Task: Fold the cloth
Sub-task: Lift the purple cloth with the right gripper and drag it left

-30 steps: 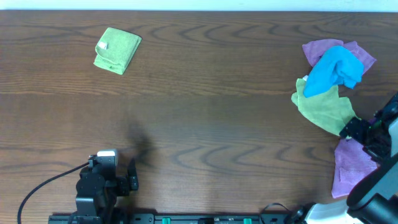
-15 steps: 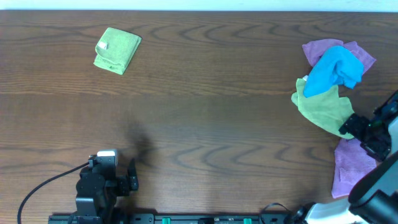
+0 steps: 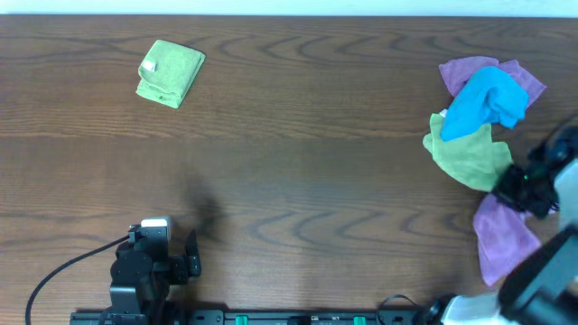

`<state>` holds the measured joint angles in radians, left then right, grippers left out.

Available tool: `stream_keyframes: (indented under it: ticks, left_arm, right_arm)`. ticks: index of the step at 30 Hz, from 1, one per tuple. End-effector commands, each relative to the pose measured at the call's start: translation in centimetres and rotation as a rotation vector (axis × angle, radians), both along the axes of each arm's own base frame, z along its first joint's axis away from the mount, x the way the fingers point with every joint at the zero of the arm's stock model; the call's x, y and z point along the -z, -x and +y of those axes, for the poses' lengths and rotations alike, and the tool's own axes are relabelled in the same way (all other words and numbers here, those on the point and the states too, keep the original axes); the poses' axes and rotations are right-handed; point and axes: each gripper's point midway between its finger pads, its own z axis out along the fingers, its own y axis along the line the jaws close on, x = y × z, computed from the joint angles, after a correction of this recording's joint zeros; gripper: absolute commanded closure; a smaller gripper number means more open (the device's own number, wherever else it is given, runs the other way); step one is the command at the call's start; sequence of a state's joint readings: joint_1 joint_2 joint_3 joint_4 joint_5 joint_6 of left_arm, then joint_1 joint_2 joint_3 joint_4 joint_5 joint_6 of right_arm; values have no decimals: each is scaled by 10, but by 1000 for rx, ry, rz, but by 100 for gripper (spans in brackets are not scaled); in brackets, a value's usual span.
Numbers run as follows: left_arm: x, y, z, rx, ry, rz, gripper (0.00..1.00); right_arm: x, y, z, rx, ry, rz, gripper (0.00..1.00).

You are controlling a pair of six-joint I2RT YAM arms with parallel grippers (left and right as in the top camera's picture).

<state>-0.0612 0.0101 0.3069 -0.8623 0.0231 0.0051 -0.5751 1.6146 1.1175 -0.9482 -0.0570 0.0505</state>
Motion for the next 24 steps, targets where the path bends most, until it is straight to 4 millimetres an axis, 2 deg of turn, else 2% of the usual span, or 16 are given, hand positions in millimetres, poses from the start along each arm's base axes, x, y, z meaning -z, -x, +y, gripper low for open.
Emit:
stream_keyframes:
  ticks: [1, 4, 7, 16, 19, 24]
  left_arm:
    - [-2, 0, 1, 3, -16, -9, 5]
    - [-2, 0, 1, 3, -16, -9, 5]
    - [-2, 0, 1, 3, -16, -9, 5]
    - [-2, 0, 1, 3, -16, -9, 5]
    - [-2, 0, 1, 3, -16, -9, 5]
    - [-2, 0, 1, 3, -16, -9, 5]
  right_arm:
    - [-53, -25, 33, -146, 51, -184, 99]
    - [-84, -35, 60, -239, 97, -286, 99]
    - [-100, -43, 82, -308, 114, -350, 99]
    - [-119, -77, 133, -474, 79, -504, 99]
    - [-133, -90, 166, -561, -13, -609, 99]
    - [-143, -99, 203, -665, -74, -681, 99]
